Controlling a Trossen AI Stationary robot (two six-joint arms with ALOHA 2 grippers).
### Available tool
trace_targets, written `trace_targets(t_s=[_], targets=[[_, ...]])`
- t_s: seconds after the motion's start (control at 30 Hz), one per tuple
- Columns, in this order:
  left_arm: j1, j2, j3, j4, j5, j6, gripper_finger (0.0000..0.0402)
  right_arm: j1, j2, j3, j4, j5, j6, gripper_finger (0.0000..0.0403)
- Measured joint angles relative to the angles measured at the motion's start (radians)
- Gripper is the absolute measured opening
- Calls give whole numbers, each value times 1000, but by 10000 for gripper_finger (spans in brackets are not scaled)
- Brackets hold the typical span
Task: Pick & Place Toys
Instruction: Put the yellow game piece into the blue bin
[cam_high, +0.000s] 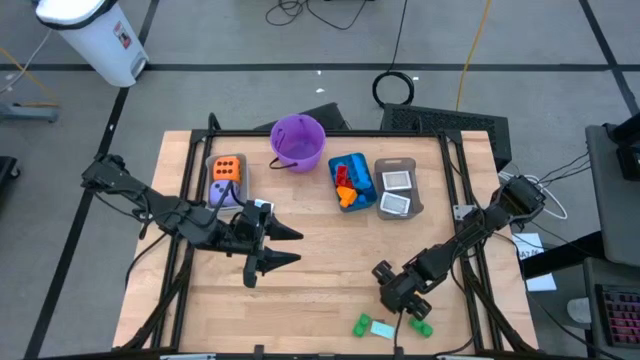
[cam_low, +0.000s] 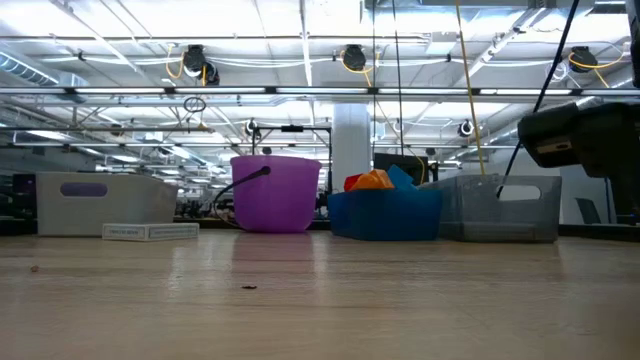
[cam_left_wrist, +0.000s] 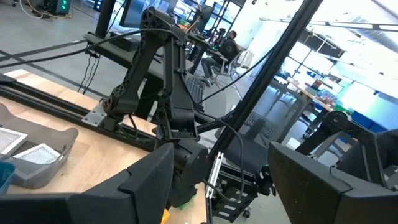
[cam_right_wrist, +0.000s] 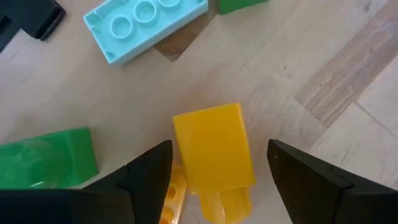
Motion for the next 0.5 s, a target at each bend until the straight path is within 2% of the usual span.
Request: trace_targets(t_s=[0.27, 0.5], targets=[[0, 0, 0, 0, 0, 0, 266, -2, 0, -4, 19, 25, 0, 205], [0, 0, 0, 0, 0, 0, 266, -3, 0, -4, 40, 25, -7, 138]])
